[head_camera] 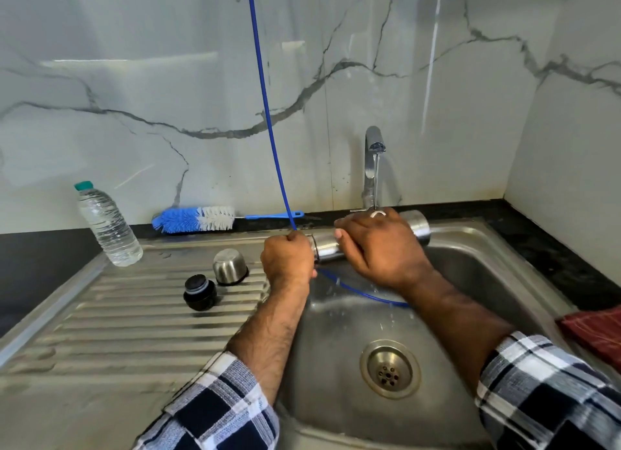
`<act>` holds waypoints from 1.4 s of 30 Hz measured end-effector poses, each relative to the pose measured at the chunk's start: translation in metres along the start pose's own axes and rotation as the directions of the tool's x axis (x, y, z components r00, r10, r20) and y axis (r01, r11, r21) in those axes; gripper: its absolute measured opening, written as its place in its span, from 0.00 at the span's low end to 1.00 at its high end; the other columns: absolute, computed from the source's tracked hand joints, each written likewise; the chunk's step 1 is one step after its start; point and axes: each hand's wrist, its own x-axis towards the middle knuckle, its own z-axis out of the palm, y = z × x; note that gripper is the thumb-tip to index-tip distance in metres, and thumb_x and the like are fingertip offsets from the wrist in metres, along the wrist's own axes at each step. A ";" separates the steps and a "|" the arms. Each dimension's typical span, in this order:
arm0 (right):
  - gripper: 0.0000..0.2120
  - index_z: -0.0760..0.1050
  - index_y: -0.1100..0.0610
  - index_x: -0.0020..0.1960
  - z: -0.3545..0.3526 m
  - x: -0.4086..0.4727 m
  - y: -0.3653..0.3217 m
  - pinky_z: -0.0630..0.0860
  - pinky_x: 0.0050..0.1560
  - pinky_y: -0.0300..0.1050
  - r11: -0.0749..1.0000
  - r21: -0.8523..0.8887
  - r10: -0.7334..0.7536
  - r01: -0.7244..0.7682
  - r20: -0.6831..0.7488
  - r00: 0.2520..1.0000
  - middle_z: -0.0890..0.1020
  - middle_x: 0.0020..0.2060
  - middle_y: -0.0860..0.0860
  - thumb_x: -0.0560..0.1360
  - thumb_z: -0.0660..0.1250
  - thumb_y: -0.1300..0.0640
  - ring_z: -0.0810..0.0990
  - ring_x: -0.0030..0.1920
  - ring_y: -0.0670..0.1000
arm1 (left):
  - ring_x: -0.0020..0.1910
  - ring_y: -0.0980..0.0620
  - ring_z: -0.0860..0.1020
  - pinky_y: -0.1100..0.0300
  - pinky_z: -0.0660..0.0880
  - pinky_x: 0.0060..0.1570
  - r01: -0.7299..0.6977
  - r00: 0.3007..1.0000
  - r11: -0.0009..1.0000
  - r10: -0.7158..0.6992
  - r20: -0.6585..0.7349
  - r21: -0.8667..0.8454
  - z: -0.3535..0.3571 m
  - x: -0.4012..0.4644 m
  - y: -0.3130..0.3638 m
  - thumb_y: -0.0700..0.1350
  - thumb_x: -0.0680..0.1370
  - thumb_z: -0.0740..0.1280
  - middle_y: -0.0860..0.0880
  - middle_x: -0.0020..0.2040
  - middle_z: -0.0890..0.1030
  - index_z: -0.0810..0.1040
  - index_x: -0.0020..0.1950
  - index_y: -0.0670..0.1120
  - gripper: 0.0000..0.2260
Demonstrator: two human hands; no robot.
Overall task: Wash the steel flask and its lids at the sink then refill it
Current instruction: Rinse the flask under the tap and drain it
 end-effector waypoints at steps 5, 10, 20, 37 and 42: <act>0.29 0.86 0.49 0.46 -0.023 0.011 0.039 0.73 0.42 0.47 0.839 0.059 0.516 -0.542 0.231 0.825 0.85 0.38 0.53 0.79 0.59 0.27 0.83 0.43 0.59 | 0.29 0.39 0.82 0.40 0.82 0.29 -0.184 0.980 0.982 0.180 -0.090 -0.036 -0.004 0.018 -0.009 0.52 0.77 0.63 0.45 0.30 0.81 0.77 0.31 0.44 0.18; 0.20 0.87 0.57 0.53 -0.016 -0.003 0.060 0.84 0.43 0.49 -0.161 0.659 0.518 -0.735 0.690 0.505 0.89 0.47 0.54 0.67 0.80 0.45 0.87 0.53 0.60 | 0.30 0.36 0.80 0.41 0.82 0.33 -0.248 0.960 0.969 0.246 -0.130 0.003 0.010 0.019 -0.022 0.59 0.75 0.57 0.45 0.30 0.79 0.77 0.33 0.43 0.23; 0.16 0.86 0.58 0.56 0.006 0.004 0.057 0.81 0.62 0.56 0.392 0.745 0.654 -0.540 0.187 0.733 0.88 0.46 0.55 0.83 0.69 0.46 0.86 0.51 0.55 | 0.29 0.37 0.83 0.42 0.84 0.33 -0.053 0.989 0.986 0.031 -0.144 -0.155 0.006 0.015 -0.017 0.59 0.78 0.56 0.42 0.37 0.84 0.76 0.33 0.46 0.22; 0.29 0.71 0.52 0.74 -0.001 0.009 0.043 0.85 0.56 0.60 -0.463 0.829 0.715 -0.314 0.559 0.419 0.83 0.61 0.56 0.76 0.77 0.53 0.85 0.59 0.58 | 0.22 0.47 0.78 0.61 0.71 0.21 0.204 0.961 0.946 -0.144 0.237 -0.251 0.035 -0.018 -0.018 0.66 0.83 0.64 0.41 0.40 0.85 0.79 0.47 0.41 0.27; 0.32 0.75 0.55 0.70 -0.015 0.012 0.061 0.85 0.56 0.52 -0.180 0.847 0.761 -0.500 0.442 0.474 0.86 0.58 0.53 0.71 0.82 0.48 0.86 0.57 0.55 | 0.42 0.50 0.87 0.55 0.85 0.42 -0.198 0.822 0.979 0.188 0.538 -0.039 0.035 -0.015 -0.035 0.75 0.73 0.69 0.49 0.49 0.88 0.82 0.57 0.50 0.30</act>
